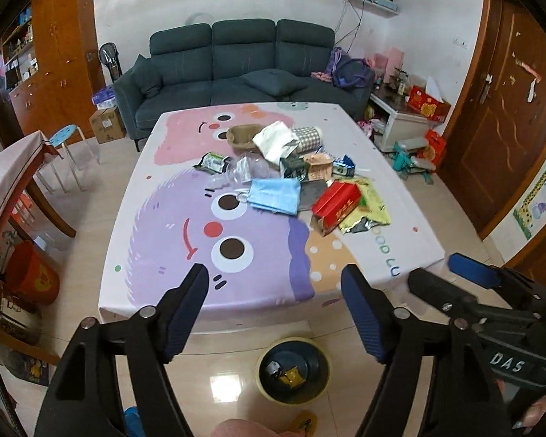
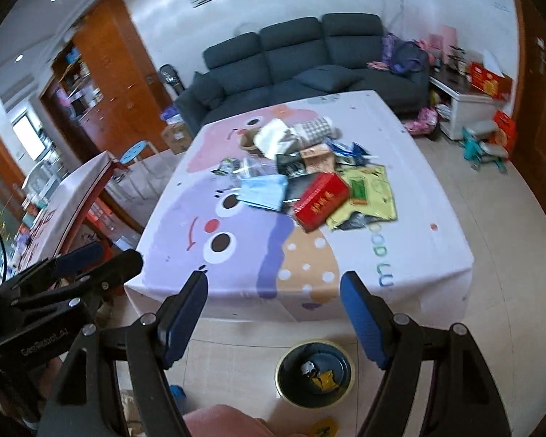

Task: Collect trash
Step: 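Move both open tools back up toward the table, then grasp the white tissue with the right tool while the left tool grasps the green-and-black wrapper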

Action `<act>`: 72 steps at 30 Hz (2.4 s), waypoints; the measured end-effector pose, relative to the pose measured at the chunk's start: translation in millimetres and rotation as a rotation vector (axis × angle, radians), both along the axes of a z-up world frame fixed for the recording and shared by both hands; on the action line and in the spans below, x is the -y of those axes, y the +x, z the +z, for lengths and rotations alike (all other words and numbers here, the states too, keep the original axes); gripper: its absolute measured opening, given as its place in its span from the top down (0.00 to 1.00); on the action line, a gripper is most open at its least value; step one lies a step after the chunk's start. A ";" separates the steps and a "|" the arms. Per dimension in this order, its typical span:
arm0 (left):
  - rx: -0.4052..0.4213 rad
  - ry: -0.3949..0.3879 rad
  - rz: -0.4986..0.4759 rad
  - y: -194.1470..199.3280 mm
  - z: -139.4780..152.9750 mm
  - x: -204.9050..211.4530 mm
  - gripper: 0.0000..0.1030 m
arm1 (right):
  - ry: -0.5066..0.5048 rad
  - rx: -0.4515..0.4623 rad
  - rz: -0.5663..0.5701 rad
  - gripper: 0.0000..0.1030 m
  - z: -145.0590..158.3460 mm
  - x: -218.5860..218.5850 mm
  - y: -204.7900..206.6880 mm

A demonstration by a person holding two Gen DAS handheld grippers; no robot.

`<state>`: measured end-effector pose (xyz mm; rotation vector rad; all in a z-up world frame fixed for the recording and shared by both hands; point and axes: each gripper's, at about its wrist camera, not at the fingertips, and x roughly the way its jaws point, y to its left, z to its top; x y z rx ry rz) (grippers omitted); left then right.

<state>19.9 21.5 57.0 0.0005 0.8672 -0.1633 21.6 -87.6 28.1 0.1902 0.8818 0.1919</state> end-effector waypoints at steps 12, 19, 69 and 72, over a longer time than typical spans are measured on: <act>-0.004 0.096 -0.032 47.4 -13.6 -18.7 0.28 | -0.141 0.038 0.097 0.27 6.4 -33.9 59.2; -0.051 0.120 -0.083 126.6 -31.5 -64.0 0.28 | -0.148 -0.042 0.043 0.35 -8.1 -52.7 135.7; -0.595 -0.220 0.108 442.3 -183.1 -119.8 0.28 | 0.139 -0.205 -0.342 0.76 -106.9 -37.0 344.6; -0.633 -0.235 0.202 444.8 -190.0 -123.6 0.28 | 0.139 -0.181 -0.340 0.76 -100.9 -39.7 345.7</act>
